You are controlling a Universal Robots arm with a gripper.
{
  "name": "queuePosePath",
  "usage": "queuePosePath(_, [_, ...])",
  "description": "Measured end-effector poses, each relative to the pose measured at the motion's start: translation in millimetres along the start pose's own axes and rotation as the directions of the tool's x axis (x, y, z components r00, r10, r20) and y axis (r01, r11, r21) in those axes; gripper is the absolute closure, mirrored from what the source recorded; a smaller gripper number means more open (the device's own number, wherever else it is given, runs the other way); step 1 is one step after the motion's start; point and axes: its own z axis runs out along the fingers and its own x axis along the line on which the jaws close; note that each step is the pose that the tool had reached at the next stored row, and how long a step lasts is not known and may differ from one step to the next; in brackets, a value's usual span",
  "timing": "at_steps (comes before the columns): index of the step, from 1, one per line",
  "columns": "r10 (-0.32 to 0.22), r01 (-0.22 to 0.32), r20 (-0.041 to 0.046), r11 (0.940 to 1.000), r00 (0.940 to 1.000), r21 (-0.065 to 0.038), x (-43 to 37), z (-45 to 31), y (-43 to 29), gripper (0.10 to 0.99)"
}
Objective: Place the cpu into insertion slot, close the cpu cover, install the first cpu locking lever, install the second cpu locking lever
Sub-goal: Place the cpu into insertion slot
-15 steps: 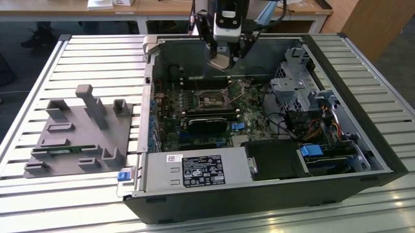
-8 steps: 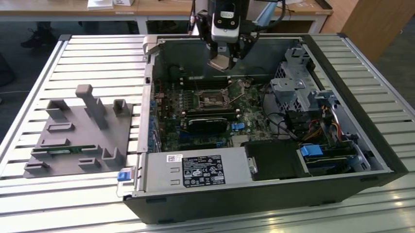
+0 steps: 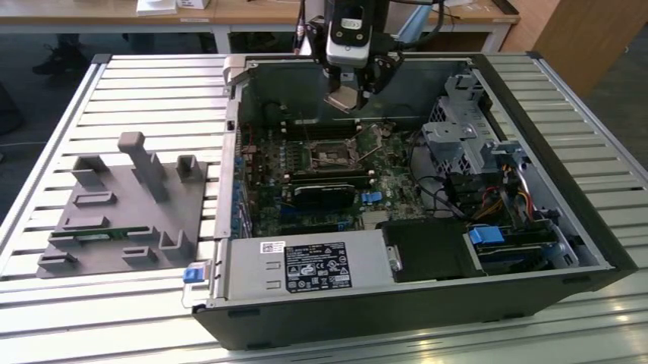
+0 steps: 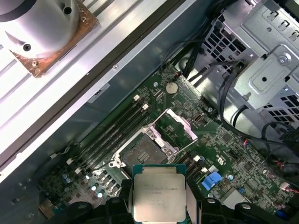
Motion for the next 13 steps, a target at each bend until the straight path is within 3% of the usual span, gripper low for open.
queuePosePath(13, [0.054,-0.054,0.0048,0.9986,0.9986,-0.001,0.0,1.0,-0.1,0.549])
